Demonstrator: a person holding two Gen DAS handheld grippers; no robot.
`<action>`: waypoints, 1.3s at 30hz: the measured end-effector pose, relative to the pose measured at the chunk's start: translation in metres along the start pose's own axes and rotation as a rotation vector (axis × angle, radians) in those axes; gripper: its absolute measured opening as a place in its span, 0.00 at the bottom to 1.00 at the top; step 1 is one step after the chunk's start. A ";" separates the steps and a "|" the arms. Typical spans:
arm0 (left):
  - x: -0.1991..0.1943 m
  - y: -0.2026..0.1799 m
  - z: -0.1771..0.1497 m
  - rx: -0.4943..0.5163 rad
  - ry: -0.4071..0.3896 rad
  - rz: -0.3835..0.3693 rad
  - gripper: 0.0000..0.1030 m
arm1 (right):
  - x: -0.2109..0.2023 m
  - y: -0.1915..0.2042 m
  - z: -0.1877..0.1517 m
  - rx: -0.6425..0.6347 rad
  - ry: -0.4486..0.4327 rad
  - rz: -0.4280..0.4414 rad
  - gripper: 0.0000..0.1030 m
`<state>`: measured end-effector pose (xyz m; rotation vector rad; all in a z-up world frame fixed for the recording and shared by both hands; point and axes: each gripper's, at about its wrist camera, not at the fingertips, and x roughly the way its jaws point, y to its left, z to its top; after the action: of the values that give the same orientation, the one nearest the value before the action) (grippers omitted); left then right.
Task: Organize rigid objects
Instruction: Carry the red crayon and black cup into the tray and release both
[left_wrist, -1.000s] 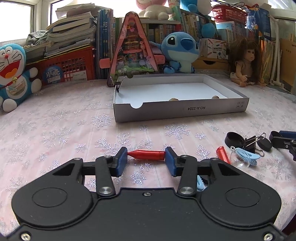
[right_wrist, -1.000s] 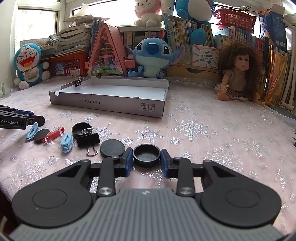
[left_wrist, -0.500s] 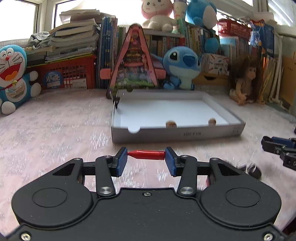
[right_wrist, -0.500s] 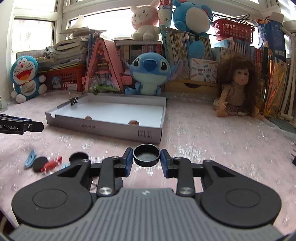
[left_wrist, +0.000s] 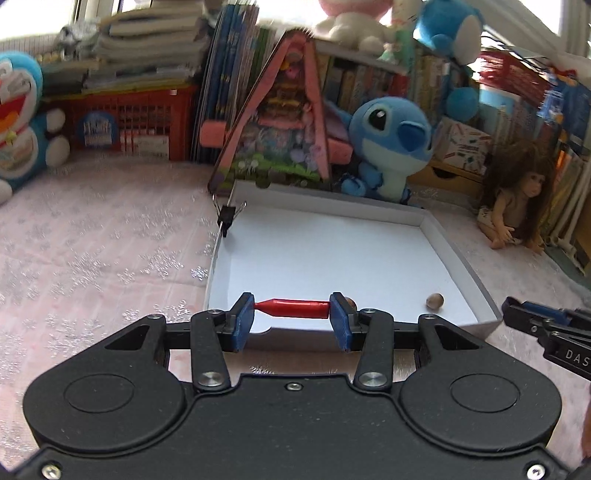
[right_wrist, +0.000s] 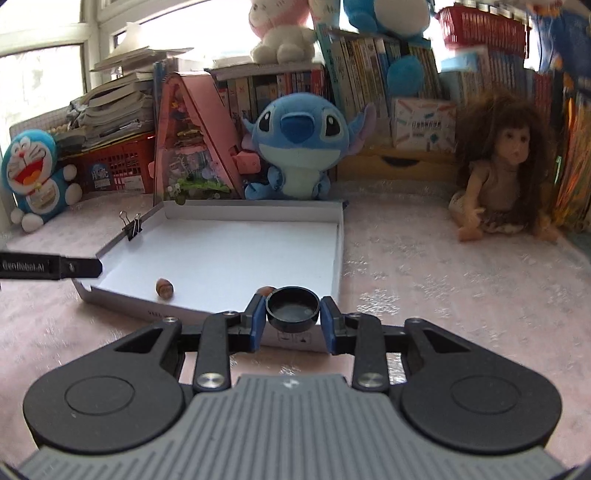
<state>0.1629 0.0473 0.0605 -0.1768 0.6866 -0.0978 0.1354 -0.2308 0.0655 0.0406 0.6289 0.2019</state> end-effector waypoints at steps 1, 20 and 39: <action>0.005 0.001 0.003 -0.011 0.015 -0.005 0.41 | 0.007 -0.003 0.004 0.023 0.025 0.013 0.36; 0.080 -0.019 0.010 -0.015 0.141 0.059 0.41 | 0.083 0.001 0.026 0.037 0.207 -0.066 0.36; 0.092 -0.030 0.014 0.034 0.130 0.073 0.41 | 0.095 -0.001 0.030 0.091 0.222 -0.039 0.36</action>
<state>0.2414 0.0057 0.0195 -0.1128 0.8193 -0.0510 0.2290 -0.2125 0.0347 0.0940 0.8594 0.1407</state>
